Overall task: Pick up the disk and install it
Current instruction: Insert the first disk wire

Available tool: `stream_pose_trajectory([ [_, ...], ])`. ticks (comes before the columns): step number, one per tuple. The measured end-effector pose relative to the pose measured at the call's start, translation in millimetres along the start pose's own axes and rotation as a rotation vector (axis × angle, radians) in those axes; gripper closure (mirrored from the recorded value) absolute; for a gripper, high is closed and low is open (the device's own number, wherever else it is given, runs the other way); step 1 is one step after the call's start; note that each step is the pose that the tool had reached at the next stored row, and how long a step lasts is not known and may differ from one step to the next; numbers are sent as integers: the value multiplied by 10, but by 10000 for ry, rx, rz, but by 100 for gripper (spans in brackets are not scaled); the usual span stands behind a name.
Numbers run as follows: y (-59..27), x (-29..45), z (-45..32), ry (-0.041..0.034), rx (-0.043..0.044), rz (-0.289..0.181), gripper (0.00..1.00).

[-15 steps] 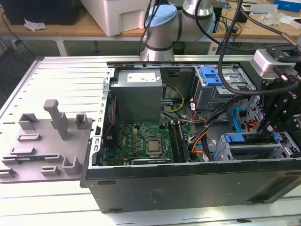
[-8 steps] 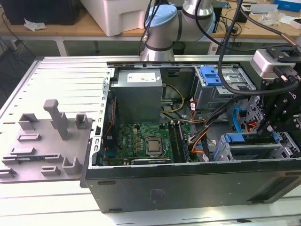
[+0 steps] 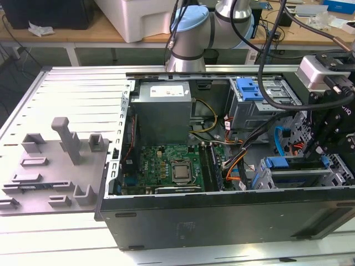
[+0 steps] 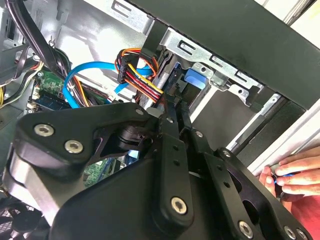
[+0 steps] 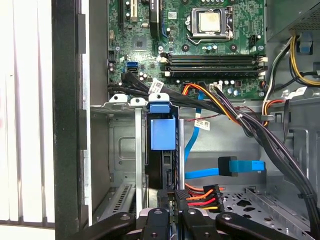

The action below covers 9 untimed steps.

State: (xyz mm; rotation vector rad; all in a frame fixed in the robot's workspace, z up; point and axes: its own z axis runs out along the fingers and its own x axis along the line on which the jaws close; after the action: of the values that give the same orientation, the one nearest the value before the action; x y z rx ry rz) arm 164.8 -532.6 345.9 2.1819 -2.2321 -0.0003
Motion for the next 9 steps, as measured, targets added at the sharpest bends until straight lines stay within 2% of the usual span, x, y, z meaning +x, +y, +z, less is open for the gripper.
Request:
stream_pose_trajectory([
  [9,-2,-13,12,5,1,0,84],
])
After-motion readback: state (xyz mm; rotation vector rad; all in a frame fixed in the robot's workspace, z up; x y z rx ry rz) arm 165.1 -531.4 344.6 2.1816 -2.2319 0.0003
